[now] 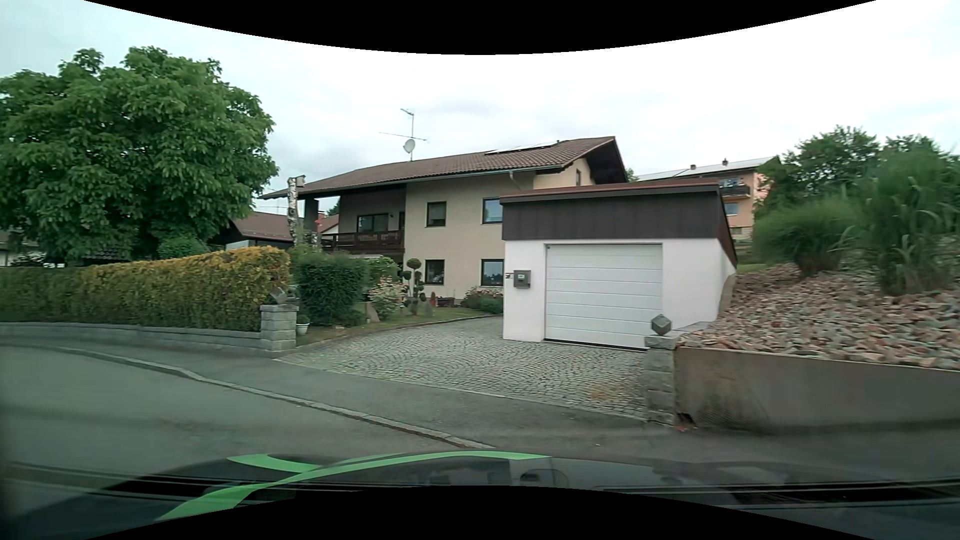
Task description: Follow the waypoints while adhering to traffic rules and regulations
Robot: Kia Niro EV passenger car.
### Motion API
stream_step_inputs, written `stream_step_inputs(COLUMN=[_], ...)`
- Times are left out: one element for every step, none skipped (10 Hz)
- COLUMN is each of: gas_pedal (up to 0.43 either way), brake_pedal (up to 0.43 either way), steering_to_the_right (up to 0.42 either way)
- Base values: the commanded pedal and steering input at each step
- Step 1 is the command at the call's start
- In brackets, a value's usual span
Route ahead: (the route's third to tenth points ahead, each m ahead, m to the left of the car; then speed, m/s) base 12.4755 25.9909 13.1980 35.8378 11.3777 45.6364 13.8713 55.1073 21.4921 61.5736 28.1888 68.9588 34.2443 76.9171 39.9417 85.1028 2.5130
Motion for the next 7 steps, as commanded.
stream_step_inputs(gas_pedal=[0.118, 0.118, 0.118, 0.130, 0.130, 0.130, 0.130], brake_pedal=[0.000, 0.000, 0.000, 0.000, 0.000, 0.000, 0.000], steering_to_the_right=[-0.811, -0.795, -0.775, -0.742, -0.712, -0.686, -0.668])
